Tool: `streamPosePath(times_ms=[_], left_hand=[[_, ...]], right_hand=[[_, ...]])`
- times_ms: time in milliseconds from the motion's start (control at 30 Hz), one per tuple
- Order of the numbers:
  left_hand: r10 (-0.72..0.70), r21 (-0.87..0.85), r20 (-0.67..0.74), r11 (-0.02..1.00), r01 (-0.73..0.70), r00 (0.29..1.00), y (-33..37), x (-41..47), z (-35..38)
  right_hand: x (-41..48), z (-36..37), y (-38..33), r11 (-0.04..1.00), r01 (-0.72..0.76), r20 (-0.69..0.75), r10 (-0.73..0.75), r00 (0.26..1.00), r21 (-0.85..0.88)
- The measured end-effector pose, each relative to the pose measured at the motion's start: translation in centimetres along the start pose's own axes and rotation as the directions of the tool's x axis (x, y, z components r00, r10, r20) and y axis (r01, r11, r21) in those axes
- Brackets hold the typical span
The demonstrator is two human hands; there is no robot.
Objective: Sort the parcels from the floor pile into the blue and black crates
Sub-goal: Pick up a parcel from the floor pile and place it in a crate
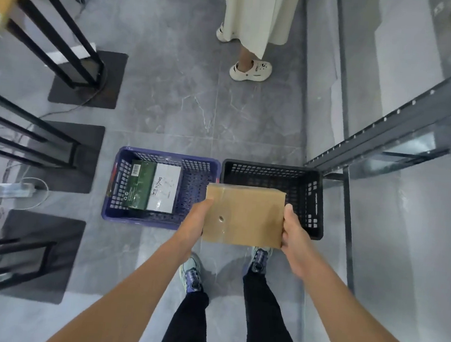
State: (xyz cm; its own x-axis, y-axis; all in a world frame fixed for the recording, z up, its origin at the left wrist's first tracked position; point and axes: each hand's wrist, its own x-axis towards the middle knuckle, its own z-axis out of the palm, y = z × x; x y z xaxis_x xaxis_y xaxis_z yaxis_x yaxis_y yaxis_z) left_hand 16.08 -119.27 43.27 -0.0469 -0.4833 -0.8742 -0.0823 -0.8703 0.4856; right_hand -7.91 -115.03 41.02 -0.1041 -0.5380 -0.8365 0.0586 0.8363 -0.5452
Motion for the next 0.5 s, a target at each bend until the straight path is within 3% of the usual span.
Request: streamPosePath(times_ms=[233, 500], left_hand=[[-0.151, -0.206, -0.111, 0.970, 0.126, 0.982, -1.2, 8.8, 7.3], [-0.292, -0.591, -0.088, 0.785, 0.186, 0.953, -5.3, 21.2, 14.1]], right_hand=[[10.0, -5.0, -2.4, 0.989, -0.065, 0.042, 0.071, 0.997, -0.134], [25.4, -6.8, -3.7, 0.867, 0.142, 0.085, -0.115, 0.990, -0.478]])
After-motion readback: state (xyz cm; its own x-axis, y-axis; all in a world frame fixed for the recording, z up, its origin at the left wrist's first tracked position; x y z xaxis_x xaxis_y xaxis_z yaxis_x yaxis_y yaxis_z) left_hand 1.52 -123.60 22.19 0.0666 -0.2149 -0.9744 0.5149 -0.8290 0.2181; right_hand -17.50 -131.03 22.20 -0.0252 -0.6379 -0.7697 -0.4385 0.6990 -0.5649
